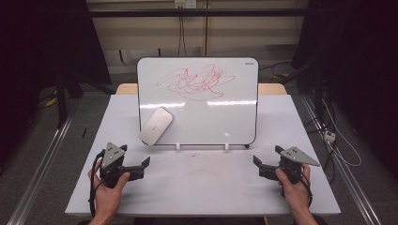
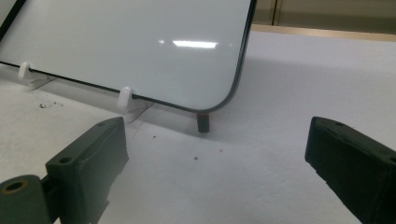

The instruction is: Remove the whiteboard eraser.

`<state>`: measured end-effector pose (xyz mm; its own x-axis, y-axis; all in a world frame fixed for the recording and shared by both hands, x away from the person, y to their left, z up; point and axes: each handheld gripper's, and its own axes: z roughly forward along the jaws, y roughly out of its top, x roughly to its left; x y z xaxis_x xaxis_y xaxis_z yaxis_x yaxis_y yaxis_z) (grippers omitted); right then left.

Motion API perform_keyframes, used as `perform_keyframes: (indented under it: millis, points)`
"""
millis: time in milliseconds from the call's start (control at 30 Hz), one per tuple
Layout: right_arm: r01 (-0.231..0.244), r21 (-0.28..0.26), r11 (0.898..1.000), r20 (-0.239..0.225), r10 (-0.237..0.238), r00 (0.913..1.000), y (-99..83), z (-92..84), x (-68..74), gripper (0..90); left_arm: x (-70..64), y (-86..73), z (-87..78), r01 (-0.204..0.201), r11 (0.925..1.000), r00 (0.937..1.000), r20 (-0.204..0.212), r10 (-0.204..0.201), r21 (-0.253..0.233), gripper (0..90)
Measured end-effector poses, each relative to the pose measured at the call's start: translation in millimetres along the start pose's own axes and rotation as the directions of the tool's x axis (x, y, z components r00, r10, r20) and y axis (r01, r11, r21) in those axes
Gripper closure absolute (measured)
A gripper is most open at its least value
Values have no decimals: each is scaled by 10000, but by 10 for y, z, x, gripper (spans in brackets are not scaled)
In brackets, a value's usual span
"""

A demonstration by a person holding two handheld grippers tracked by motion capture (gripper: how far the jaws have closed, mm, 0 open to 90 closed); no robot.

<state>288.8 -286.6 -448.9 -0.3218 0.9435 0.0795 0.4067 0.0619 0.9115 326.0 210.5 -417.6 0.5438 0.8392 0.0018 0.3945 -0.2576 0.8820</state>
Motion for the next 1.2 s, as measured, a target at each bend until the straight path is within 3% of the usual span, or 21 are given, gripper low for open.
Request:
perform_keyframes:
  millis: [300, 467, 500, 533, 600, 633, 667, 767, 867, 1033, 1100, 1133, 1167, 1200]
  points:
    - [44, 73, 10000, 25, -44, 10000, 0, 14, -2, 57, 47, 152, 94, -512, 9984, 9987, 75, 510, 257, 72]
    - [141, 105, 9998, -28, -141, 9999, 5, 32, 15, 55, 15, 234, 149, -549, 9978, 9983, -155, 555, 380, 75]
    - [154, 112, 9998, -30, -154, 9999, 6, 35, 18, 55, 4, 260, 168, -677, 9962, 9975, -143, 686, 551, 74]
    - [157, 139, 9998, -56, -156, 9999, 7, 36, 22, 54, -9, 282, 186, -813, 9940, 9957, -388, 843, 736, 71]
    - [170, 138, 9998, -80, -169, 9998, 7, 33, 30, 52, -13, 320, 216, -975, 9924, 9946, -281, 999, 745, 48]
    - [165, 151, 9997, -99, -164, 9998, 6, 32, 32, 52, -18, 357, 240, -1136, 9898, 9935, 86, 1133, 862, 47]
    - [179, 155, 9997, -103, -177, 9998, 6, 33, 32, 52, -24, 376, 248, -1170, 9894, 9931, 110, 1165, 860, 53]
    - [192, 157, 9997, -93, -190, 9998, 7, 35, 34, 52, -50, 419, 291, -1024, 9897, 9943, 395, 989, 1003, 44]
    - [175, 150, 9997, -114, -173, 9998, 9, 30, 39, 51, -85, 470, 315, -1450, 9851, 9892, 354, 1422, 926, 54]
    - [214, 167, 9996, -122, -212, 9997, 14, 46, 50, 51, -100, 577, 362, -1585, 9835, 9873, 228, 1571, 869, 53]
    - [266, 170, 9995, -189, -262, 9995, 16, 47, 62, 51, -121, 662, 387, -2086, 9736, 9780, 175, 2079, 922, 69]
    - [254, 173, 9995, -187, -251, 9995, 16, 47, 64, 51, -121, 662, 387, -2086, 9736, 9780, 175, 2079, 922, 77]
    - [257, 168, 9995, -181, -254, 9995, 16, 49, 63, 51, -123, 700, 415, -2340, 9674, 9720, 8, 2351, 967, 83]
    - [254, 174, 9995, -181, -251, 9995, 15, 50, 61, 51, -113, 716, 433, -2399, 9651, 9704, -16, 2414, 1050, 86]
